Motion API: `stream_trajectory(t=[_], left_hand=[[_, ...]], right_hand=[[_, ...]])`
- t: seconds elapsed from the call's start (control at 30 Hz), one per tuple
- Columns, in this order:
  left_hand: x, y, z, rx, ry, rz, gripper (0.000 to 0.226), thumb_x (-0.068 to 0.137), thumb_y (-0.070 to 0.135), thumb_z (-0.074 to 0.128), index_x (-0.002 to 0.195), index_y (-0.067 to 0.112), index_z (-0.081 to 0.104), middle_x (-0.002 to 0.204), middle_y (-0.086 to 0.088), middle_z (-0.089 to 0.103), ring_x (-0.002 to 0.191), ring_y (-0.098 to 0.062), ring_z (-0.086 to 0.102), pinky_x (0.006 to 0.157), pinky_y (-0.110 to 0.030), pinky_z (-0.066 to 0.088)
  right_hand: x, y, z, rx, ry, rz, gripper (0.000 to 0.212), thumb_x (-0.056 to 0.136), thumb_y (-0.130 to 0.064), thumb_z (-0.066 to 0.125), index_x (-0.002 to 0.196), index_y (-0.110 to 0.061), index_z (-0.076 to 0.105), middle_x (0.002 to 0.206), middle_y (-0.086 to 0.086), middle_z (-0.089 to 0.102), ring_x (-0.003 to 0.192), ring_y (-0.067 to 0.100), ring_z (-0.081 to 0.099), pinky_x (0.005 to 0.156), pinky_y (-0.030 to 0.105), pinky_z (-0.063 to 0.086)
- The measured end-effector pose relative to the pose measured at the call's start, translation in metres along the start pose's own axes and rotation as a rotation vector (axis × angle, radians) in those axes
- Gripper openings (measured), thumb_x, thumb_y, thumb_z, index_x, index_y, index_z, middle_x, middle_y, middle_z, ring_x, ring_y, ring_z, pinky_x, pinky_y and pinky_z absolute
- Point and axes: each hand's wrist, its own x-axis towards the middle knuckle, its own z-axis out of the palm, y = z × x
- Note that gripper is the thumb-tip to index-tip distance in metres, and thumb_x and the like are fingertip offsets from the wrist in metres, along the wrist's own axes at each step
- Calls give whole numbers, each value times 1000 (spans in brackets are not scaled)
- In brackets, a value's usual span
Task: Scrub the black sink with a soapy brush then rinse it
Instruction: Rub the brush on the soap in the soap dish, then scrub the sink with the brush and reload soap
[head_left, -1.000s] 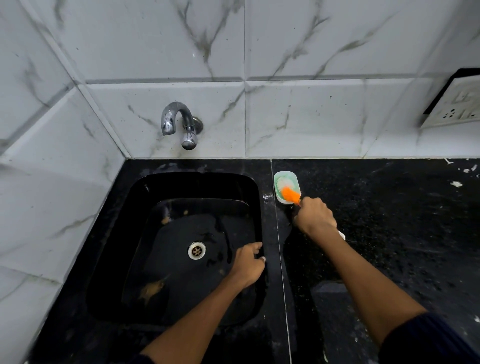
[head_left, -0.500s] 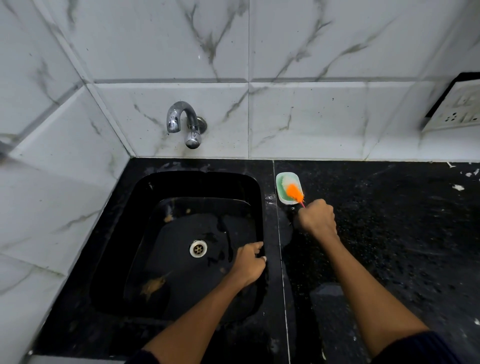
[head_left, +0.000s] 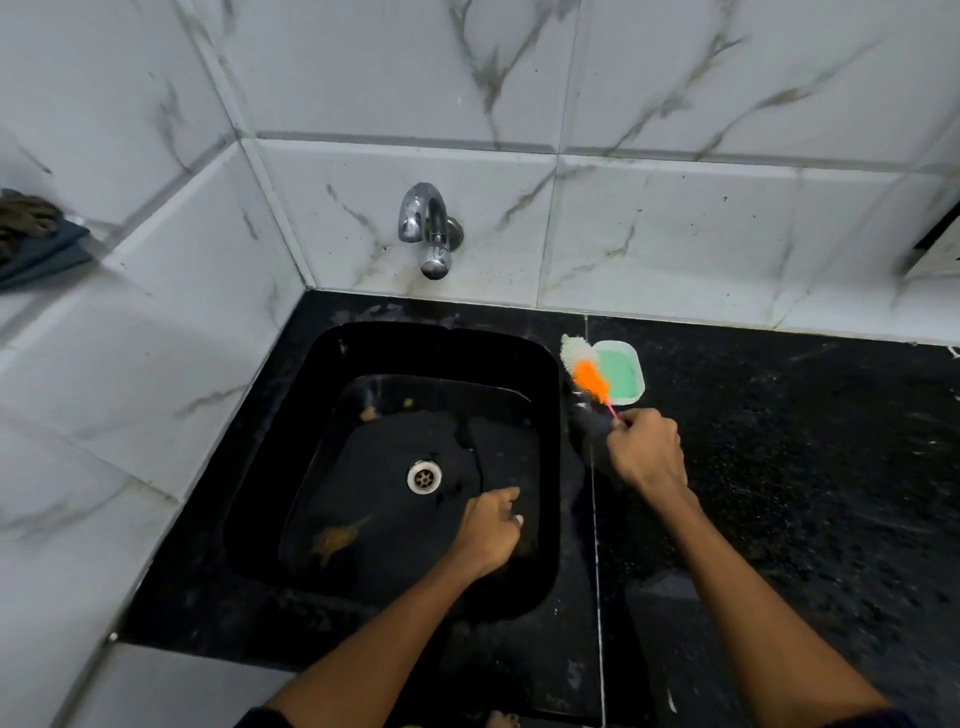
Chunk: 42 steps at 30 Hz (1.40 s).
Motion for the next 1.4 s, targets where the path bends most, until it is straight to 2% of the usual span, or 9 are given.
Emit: stream_trajectory(t=[0.1,0.23,0.37,0.6,0.73,0.9,1.03,1.13,1.4], left_hand=[[-9,-28,-33,-5,48,-37,44,93,1,56,137,5,56,127,-7,63,115,-14,60,78,-1,41],[-21,-76,-80,-18,159,-102,47,91,1,59,138,5,56,133,-8,62,124,-17,57,92,-11,38],[-36,-119,-133,8,323,-113,57,80,6,58,137,8,57,131,-7,64,125,-23,58,107,-27,43],[-66,-147,-201,190,518,-72,77,77,-1,52,152,6,34,155,-8,37,145,-23,30,121,-33,25],[-65,-162,-218,235,564,-31,84,73,3,48,154,10,29,161,-4,28,149,-21,22,121,-26,13],[-54,-176,-219,309,565,38,88,69,6,43,156,9,25,165,-1,17,153,-19,12,122,-28,9],[-41,-168,-223,305,594,13,89,69,0,44,155,6,25,165,-4,15,152,-18,11,123,-31,13],[-32,-161,-224,328,588,-21,87,74,0,47,157,8,20,166,-2,9,153,-17,7,124,-28,8],[-17,-147,-227,332,607,-102,87,78,5,50,158,11,16,166,1,7,153,-15,3,120,-21,1]], right_hand=[[-10,-22,21,28,-77,-52,24,87,-24,53,99,-16,73,97,14,67,88,35,62,77,38,52],[-25,-53,62,35,-196,-102,23,86,-24,55,99,-18,74,96,11,69,89,32,63,77,32,51],[-50,-94,118,69,-316,-154,16,86,-24,57,79,-20,71,78,1,68,73,22,64,69,34,56],[-98,-164,207,67,-443,-392,21,94,-33,54,77,-26,64,62,-5,62,59,14,59,59,34,52],[-117,-184,238,85,-407,-461,19,98,-32,48,80,-27,52,56,-3,55,53,16,52,55,35,44],[-120,-188,267,-101,-450,-600,13,99,-31,41,90,-23,47,64,8,58,60,32,52,52,38,44],[-73,-208,268,-157,-384,-536,13,94,-23,42,101,-20,53,85,19,63,82,42,60,63,38,43],[-39,-227,271,-108,-370,-497,22,93,-22,41,110,-21,56,89,21,63,85,43,59,66,38,43],[-89,-171,280,-179,-573,-719,10,94,-22,38,101,-22,45,77,18,60,78,42,60,58,39,35]])
